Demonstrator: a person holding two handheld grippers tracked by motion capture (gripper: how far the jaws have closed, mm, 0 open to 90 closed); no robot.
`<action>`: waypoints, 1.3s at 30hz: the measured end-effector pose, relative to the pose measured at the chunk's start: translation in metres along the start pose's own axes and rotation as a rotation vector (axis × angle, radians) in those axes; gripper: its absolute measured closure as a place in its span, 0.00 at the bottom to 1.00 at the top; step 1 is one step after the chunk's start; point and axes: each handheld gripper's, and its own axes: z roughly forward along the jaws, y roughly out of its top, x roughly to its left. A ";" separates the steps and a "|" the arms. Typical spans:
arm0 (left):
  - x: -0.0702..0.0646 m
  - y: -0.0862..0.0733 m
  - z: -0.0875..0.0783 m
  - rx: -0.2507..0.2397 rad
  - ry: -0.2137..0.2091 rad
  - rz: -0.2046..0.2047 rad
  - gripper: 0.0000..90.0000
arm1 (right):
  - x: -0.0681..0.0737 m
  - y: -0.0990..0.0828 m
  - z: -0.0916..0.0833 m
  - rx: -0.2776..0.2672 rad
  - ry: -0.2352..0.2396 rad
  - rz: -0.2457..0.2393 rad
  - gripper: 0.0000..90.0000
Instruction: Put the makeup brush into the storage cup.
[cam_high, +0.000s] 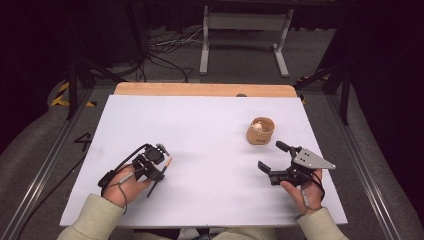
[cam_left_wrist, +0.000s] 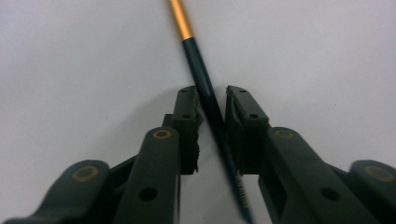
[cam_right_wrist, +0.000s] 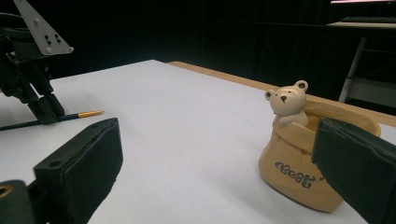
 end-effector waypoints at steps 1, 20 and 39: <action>0.000 0.000 0.000 0.004 0.000 0.006 0.91 | 0.000 0.000 0.000 0.001 0.001 0.000 0.02; -0.006 0.001 -0.003 0.015 0.009 0.045 0.93 | 0.000 0.000 0.000 0.002 0.002 -0.006 0.02; -0.014 0.004 -0.044 -0.313 -0.054 0.132 0.93 | 0.001 0.000 0.000 0.022 0.019 -0.007 0.03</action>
